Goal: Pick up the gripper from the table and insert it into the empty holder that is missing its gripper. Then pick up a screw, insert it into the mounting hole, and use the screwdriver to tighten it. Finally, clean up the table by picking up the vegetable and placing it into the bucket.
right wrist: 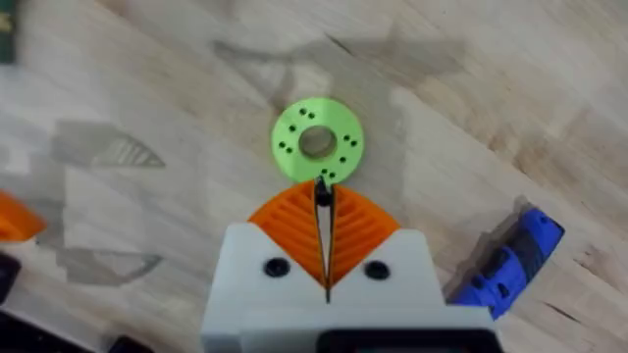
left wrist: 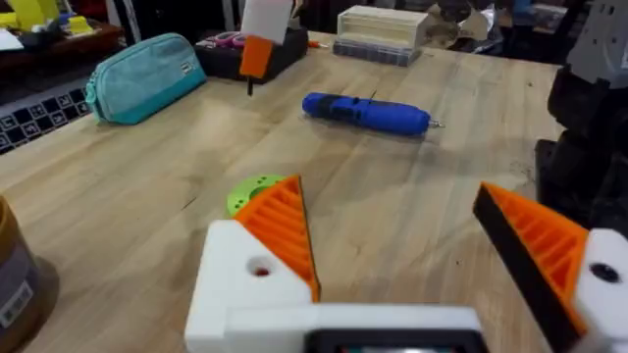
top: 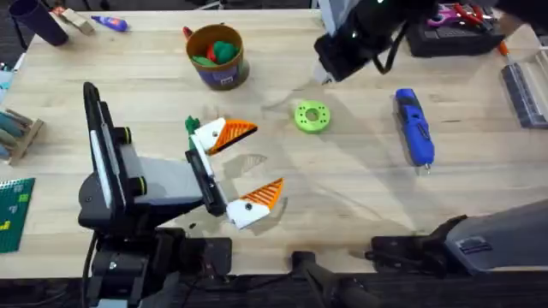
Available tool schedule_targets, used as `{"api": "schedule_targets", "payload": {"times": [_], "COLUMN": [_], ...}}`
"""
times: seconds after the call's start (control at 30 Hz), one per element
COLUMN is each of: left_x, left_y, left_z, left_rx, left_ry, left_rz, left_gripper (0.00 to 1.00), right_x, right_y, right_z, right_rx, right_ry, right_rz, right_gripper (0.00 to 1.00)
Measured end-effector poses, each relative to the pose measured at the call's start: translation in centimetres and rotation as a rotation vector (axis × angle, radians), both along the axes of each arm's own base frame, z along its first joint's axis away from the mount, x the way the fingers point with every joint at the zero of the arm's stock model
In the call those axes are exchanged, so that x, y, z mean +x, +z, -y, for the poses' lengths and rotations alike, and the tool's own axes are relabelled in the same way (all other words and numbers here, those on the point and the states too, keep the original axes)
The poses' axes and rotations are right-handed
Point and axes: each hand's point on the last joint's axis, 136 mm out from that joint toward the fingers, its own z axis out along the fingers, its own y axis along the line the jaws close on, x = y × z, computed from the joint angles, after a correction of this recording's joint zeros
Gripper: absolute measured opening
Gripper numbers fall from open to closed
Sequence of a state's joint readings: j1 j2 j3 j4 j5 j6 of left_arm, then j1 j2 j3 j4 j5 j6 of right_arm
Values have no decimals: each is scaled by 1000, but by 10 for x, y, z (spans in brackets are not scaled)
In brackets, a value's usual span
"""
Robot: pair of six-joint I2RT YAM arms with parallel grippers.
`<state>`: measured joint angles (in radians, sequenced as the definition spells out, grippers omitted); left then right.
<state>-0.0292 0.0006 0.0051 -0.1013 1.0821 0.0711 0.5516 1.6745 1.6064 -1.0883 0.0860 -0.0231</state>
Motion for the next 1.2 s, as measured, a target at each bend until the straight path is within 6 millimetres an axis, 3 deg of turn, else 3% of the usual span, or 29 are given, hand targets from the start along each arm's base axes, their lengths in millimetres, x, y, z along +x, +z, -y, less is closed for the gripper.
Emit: {"api": "schedule_targets", "payload": {"times": [0.2, 0.63, 0.77, 0.93, 1.2], "left_x": [0, 0, 0, 0, 0], "left_y": [0, 0, 0, 0, 0], "left_z": [0, 0, 0, 0, 0], "left_rx": [0, 0, 0, 0, 0], "left_ry": [0, 0, 0, 0, 0], "left_rz": [0, 0, 0, 0, 0], "left_gripper": [986, 986, 986, 986, 986], "right_x": [-11, -54, -63, -80, -114], "right_y": [33, 101, 99, 81, 77], "right_z": [-19, -90, -112, -141, -169], "right_rx": [13, 86, 67, 24, 20], "right_ry": [69, 305, 370, 474, 608], "right_rz": [31, 130, 108, 68, 65], "right_gripper": [5, 5, 5, 5, 5]}}
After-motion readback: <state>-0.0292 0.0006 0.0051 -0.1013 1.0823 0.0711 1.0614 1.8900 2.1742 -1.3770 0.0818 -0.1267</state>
